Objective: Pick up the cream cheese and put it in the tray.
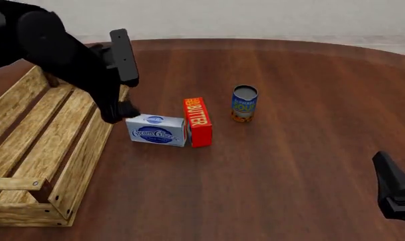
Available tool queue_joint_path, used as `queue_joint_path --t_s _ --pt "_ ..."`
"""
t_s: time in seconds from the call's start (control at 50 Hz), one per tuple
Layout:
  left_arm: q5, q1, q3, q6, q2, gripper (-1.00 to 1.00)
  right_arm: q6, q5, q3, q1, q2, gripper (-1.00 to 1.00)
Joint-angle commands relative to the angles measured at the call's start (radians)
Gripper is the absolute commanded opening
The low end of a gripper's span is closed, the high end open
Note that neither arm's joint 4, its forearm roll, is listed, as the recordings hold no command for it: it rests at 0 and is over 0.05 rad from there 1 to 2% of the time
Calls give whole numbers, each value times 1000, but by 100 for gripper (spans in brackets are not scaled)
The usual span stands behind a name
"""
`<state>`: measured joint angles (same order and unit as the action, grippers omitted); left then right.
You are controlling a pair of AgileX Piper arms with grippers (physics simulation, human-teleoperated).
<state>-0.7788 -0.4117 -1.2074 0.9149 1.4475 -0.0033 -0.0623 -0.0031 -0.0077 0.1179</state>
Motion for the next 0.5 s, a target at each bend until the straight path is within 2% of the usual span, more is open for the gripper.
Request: queue_joint_path --t_s 0.02,0.1,0.12,0.14,0.16,0.26,0.34,0.5 --pt "-10 -31 35 4 30 100 2 -4 0 -3 7 100" --pt "-17 -23 18 2 43 100 3 -7 0 -3 13 100" --pt "23 17 26 59 45 100 3 -7 0 -4 12 100" --pt "23 17 26 59 45 100 3 -7 0 -4 12 100" --pt "-4 7 -17 15 70 100 4 -7 0 -5 13 100" --pt "-8 3 -26 21 73 100 4 -11 0 -2 19 100" --pt "18 4 12 43 71 100 5 -10 0 -6 17 100" --pt "59 28 -19 59 114 100 11 -14 0 2 23 100"
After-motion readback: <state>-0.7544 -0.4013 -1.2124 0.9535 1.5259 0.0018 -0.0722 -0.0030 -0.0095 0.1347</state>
